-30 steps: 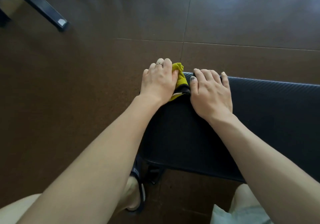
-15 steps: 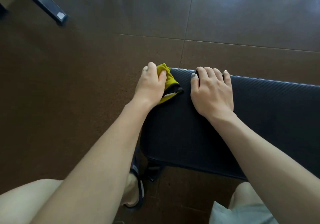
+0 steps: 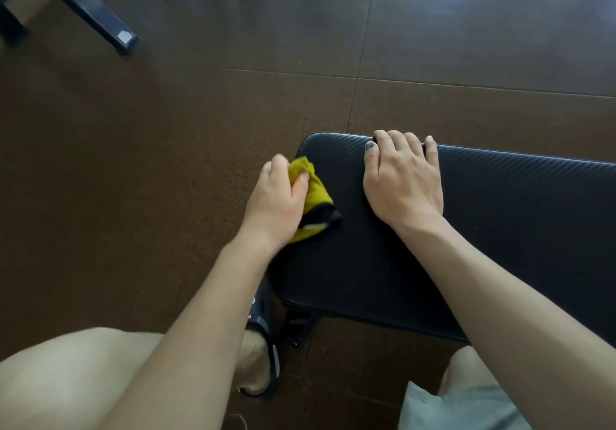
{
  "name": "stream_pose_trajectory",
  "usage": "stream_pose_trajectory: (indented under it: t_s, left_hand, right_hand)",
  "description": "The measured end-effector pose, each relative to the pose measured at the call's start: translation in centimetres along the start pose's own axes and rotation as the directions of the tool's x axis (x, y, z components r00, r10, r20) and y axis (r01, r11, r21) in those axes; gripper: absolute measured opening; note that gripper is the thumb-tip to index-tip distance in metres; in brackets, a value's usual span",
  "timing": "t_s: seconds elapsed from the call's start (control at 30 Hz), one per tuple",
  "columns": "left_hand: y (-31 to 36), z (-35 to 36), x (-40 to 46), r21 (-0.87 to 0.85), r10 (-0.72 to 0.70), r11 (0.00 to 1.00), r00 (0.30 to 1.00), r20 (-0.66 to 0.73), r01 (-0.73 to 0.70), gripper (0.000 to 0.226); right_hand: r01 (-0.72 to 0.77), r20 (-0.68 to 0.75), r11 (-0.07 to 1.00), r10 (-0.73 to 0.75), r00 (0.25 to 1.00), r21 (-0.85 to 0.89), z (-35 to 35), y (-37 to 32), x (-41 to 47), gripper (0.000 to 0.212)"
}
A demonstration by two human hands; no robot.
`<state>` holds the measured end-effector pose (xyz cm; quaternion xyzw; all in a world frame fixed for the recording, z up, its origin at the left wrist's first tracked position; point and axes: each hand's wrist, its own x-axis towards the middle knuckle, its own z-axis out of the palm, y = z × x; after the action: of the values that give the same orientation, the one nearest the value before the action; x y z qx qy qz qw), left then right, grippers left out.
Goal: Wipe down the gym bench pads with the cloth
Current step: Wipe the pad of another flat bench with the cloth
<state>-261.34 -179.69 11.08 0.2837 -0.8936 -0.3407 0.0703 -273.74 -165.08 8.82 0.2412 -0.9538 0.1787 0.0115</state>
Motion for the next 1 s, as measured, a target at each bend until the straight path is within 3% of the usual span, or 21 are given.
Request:
stream_pose_trajectory:
  t_s: [0.17,0.27,0.33,0.43,0.6,0.67,0.73,0.8,1.0]
  left_hand:
    - [2.2,0.9,9.4,0.166,0.098,0.98,0.992,0.078,-0.109,0.022]
    - [5.2,1.9,11.3,0.399,0.284,0.841,0.926,0.248,-0.365,0.024]
    - [6.8,2.8,10.7,0.469,0.395,0.721,0.858,0.328,-0.511,0.029]
    - [6.6,3.4,9.2,0.468,0.475,0.675,0.822,0.316,-0.57,0.03]
    - [4.8,1.6,7.1,0.439,0.369,0.798,0.911,0.184,-0.412,0.022]
    - [3.3,0.8,5.8,0.395,0.253,0.881,0.965,0.075,-0.262,0.024]
    - [1.4,0.2,3.7,0.201,0.058,0.978,0.998,0.006,-0.058,0.025]
    - [0.1,0.1,1.0,0.032,-0.078,0.996,0.996,-0.038,0.079,0.025]
    - [-0.7,0.9,-7.6,-0.066,-0.183,0.983,0.942,-0.281,0.171,0.025]
  right_hand:
    - [0.005,-0.034,0.999,-0.003,0.999,0.047,0.2,0.2,0.2,0.05]
    - [0.015,-0.062,0.996,-0.01,0.998,0.091,0.2,0.5,0.3,0.05]
    - [0.028,-0.073,0.994,-0.021,0.997,0.103,0.2,0.8,0.3,0.051]
    - [0.032,-0.104,0.993,-0.02,0.994,0.111,0.0,1.2,0.6,0.052]
    - [0.01,-0.071,0.981,0.004,0.997,0.193,-0.3,1.2,0.3,0.053]
    - [0.011,-0.064,0.985,0.0,0.998,0.17,-0.3,1.2,0.2,0.052]
    - [0.007,-0.045,0.987,0.0,0.999,0.158,-0.3,1.1,0.2,0.052]
    - [-0.004,-0.038,0.991,0.009,0.999,0.137,-0.3,0.8,0.1,0.053]
    - [0.005,0.035,0.998,-0.008,0.999,0.064,-0.8,0.4,-1.1,0.056]
